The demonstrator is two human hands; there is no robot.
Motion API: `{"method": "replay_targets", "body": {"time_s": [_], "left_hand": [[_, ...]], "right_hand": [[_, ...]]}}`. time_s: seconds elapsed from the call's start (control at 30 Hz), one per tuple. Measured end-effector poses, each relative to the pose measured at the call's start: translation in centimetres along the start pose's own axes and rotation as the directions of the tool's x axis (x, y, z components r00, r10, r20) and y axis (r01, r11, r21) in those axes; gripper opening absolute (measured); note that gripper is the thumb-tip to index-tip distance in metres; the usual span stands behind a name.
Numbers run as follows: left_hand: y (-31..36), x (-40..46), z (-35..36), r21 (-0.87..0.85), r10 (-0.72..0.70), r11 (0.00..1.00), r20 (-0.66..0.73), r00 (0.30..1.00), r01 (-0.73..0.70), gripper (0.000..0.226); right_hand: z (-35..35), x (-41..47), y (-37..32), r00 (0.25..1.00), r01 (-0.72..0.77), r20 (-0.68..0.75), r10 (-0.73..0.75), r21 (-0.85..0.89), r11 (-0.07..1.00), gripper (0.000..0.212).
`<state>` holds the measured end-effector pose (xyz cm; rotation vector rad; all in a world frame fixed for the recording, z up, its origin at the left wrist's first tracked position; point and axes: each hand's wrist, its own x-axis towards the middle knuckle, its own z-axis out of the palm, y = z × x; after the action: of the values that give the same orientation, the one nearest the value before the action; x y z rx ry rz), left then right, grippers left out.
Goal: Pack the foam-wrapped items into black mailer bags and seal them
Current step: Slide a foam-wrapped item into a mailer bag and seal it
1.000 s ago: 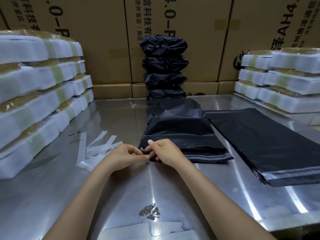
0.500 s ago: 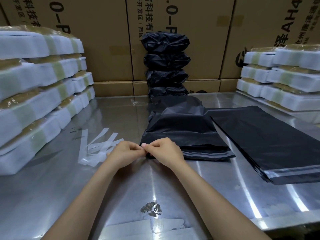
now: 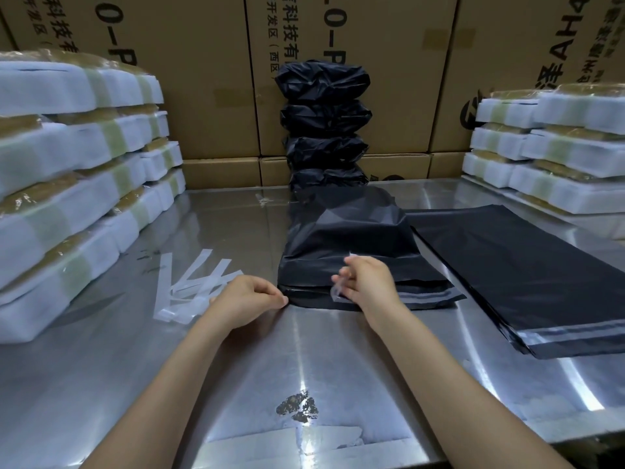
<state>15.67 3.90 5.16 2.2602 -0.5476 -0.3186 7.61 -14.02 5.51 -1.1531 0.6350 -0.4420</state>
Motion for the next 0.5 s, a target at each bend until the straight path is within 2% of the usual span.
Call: {"method": "replay_targets", "body": {"time_s": [0.03, 0.1, 0.2, 0.27, 0.37, 0.47, 0.5], "left_hand": [[0.0, 0.1, 0.0, 0.005, -0.002, 1.0, 0.01, 1.0, 0.002, 0.02], [-0.1, 0.2, -0.1, -0.004, 0.001, 1.0, 0.028, 1.0, -0.001, 0.019], [-0.1, 0.2, -0.2, -0.024, 0.018, 1.0, 0.045, 0.999, -0.017, 0.018], [-0.1, 0.2, -0.2, -0.015, 0.032, 0.999, 0.058, 0.998, -0.031, 0.016], [-0.1, 0.1, -0.3, 0.009, 0.051, 0.999, 0.075, 0.996, -0.051, 0.015], [-0.2, 0.1, -0.5, 0.017, 0.06, 0.998, 0.066, 0.996, -0.061, 0.015], [-0.2, 0.1, -0.5, 0.019, 0.062, 0.998, 0.063, 0.996, -0.063, 0.015]], "right_hand": [[-0.8, 0.2, -0.2, 1.0, -0.007, -0.027, 0.007, 0.023, 1.0, 0.018], [-2.3, 0.5, -0.5, 0.998, 0.008, -0.058, -0.011, -0.059, 0.998, 0.016], [-4.4, 0.1, -0.9, 0.995, 0.063, -0.049, -0.086, -0.366, 0.929, 0.018], [-5.7, -0.3, -1.3, 0.981, 0.135, -0.03, -0.191, -0.603, 0.786, 0.022], [-7.2, -0.9, -1.4, 0.941, 0.23, 0.048, -0.335, -0.816, 0.53, 0.036], [-7.9, -1.6, -1.5, 0.929, 0.174, 0.074, -0.363, -0.952, 0.251, 0.053], [-8.0, -1.8, -1.6, 0.928, 0.157, 0.08, -0.363, -0.969, 0.188, 0.059]]}}
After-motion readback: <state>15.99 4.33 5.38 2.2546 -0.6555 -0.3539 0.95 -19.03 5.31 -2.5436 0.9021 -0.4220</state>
